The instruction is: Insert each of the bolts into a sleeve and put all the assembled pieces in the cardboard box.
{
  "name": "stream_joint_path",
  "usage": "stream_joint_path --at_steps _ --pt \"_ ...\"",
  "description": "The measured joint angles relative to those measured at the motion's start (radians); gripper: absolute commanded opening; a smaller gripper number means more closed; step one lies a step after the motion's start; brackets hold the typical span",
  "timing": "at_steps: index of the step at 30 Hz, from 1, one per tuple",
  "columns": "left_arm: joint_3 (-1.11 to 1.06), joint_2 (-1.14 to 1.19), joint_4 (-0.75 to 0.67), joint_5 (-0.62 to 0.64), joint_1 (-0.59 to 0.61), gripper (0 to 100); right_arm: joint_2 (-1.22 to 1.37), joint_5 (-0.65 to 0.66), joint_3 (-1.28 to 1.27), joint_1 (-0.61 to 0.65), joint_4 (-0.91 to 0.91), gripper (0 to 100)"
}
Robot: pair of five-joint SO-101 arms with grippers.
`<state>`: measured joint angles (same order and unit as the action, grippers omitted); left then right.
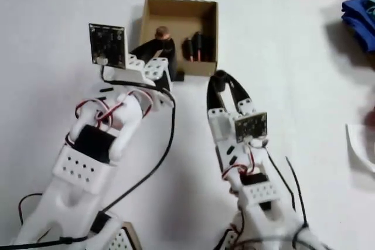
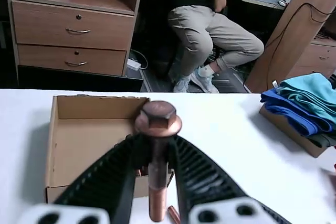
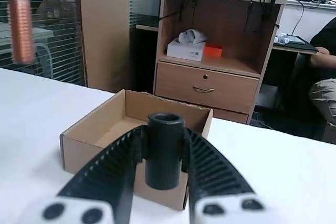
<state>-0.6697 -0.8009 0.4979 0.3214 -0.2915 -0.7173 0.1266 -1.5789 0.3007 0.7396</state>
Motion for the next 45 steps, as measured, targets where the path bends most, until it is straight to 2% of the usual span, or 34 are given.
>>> stream_joint_path --at_steps 7,15,23,30,36,45 --pt "0.012 -0.002 -0.028 -0.008 -0.061 3 0.4 0.034 0.02 0.071 0.446 1.9" --pt "0.021 0.084 -0.115 -0.011 -0.069 3 0.628 0.043 0.038 0.081 0.723 1.9" --pt "0.021 0.155 -0.175 -0.011 -0.15 3 0.643 0.043 0.04 0.081 0.753 1.9" --pt "0.021 0.218 -0.183 -0.011 -0.153 3 0.652 0.043 0.057 0.083 0.753 1.9" --pt "0.023 0.236 -0.201 -0.009 -0.153 3 0.652 -0.098 0.063 0.083 0.753 1.9" --pt "0.023 0.241 -0.238 -0.011 -0.153 3 0.652 -0.118 0.063 0.069 0.753 1.9"
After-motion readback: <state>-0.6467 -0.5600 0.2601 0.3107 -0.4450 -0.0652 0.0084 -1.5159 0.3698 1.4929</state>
